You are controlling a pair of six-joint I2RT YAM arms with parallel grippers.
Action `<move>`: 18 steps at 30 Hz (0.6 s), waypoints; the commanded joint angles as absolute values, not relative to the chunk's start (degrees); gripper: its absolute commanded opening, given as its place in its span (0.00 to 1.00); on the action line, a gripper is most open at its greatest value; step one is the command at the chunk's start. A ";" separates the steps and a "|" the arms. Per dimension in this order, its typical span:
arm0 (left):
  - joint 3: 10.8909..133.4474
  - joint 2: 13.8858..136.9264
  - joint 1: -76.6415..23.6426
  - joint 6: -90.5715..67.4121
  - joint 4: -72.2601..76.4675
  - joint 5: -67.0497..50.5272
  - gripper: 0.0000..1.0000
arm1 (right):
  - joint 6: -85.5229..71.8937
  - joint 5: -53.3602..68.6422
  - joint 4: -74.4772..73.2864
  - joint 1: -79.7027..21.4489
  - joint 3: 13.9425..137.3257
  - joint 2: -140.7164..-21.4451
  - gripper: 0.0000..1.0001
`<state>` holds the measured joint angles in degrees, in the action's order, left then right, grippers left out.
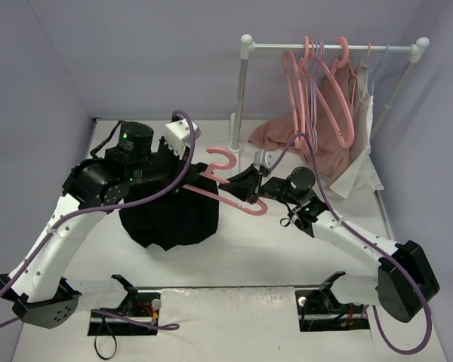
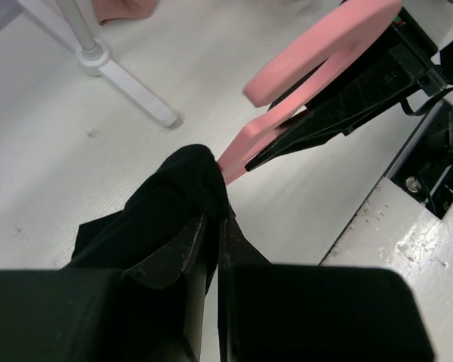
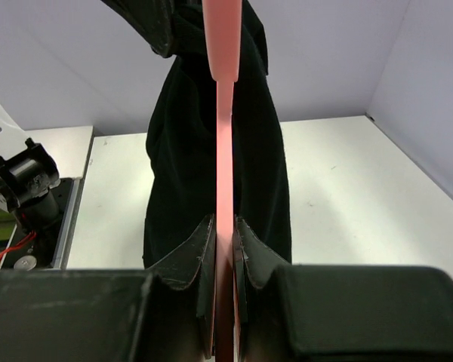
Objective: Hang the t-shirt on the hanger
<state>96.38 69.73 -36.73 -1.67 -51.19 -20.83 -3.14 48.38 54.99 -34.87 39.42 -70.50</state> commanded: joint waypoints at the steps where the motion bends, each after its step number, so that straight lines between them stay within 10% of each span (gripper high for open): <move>1: 98.36 68.02 -37.26 -2.81 -47.11 -17.57 0.00 | -4.04 47.72 66.18 -34.10 43.50 -67.48 0.00; 7: 101.29 67.82 -37.27 0.55 -47.31 -12.21 0.60 | -4.39 48.90 65.21 -33.16 41.45 -64.66 0.00; 18: 108.86 69.31 -36.90 15.17 -51.47 -3.69 0.71 | -5.50 54.69 64.37 -32.52 40.83 -69.20 0.00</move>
